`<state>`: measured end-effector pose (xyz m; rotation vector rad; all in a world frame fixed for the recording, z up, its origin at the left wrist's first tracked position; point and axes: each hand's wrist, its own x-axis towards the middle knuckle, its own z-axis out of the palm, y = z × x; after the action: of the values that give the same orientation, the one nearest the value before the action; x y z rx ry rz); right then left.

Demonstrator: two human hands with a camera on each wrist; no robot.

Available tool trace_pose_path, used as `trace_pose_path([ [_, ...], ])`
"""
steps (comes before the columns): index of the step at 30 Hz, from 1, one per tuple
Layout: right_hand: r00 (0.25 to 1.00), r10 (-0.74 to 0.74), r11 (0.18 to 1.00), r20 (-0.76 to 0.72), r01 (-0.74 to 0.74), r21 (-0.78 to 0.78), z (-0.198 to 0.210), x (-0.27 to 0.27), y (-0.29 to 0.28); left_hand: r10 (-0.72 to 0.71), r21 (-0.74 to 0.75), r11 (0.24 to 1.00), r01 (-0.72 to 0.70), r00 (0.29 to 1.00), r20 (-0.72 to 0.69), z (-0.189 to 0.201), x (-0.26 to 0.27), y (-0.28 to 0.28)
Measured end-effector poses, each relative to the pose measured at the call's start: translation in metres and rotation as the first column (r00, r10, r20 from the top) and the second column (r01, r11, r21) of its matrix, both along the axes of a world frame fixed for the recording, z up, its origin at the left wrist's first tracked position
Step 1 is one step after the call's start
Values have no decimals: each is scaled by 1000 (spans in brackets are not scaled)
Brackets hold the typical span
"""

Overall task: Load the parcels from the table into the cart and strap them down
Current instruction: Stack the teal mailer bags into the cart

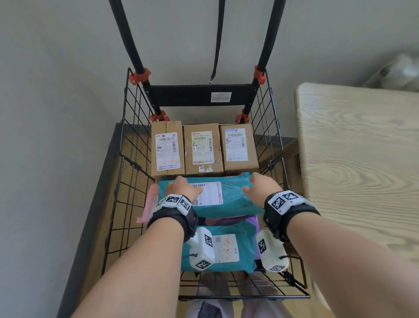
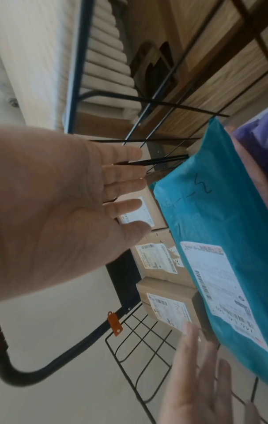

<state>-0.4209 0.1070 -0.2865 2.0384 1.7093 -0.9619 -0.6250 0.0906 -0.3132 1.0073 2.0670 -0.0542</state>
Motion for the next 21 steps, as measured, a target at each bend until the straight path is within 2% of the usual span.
trace_pose_path([
  [3,995,98,994,12,-99,50,18,4,-2,-191,20,981,191,982,-15,17,18,8],
  [7,980,177,970,92,-189,152,43,18,-8,-376,70,924,375,927,-1,44,50,22],
  [13,975,138,944,172,-182,276,82,65,-28,-565,168,806,568,822,-70,85,119,32],
  [21,976,51,941,210,-117,319,122,157,-54,-692,208,682,701,711,-127,120,222,17],
])
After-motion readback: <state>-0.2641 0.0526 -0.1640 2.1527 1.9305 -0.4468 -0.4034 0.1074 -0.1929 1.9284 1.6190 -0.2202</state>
